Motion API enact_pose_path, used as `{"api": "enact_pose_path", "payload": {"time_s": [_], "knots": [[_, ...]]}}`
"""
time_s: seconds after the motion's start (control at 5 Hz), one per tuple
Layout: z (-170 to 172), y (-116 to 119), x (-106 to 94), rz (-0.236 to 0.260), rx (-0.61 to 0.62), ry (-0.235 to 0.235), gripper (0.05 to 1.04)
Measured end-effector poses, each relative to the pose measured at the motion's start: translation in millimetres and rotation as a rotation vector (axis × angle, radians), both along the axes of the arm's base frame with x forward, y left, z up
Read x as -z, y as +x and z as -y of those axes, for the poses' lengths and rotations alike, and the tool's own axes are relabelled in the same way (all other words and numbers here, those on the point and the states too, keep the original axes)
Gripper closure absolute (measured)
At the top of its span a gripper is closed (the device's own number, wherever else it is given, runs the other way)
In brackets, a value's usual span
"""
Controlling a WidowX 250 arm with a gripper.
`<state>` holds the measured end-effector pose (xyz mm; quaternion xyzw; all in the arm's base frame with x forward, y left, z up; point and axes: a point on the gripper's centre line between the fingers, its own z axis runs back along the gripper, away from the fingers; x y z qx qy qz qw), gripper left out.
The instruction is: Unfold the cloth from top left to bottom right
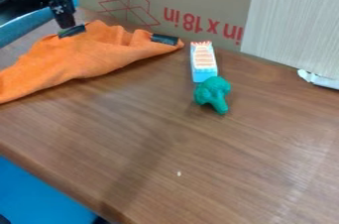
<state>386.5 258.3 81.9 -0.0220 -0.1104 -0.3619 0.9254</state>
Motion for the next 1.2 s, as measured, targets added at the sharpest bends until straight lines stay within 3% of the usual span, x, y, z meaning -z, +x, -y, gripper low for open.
{"api": "enact_pose_path", "payload": {"time_s": [0.4,0.8,1.0,1.2], "knots": [[5.7,7.3,3.2,-0.019,0.0,0.003,0.081],[15.8,2.5,27.1,-0.058,0.029,-0.004,0.081],[17.1,3.9,27.1,-0.056,0.031,-0.001,0.118],[19.2,4.8,29.1,-0.044,0.041,-0.009,0.401]]}}
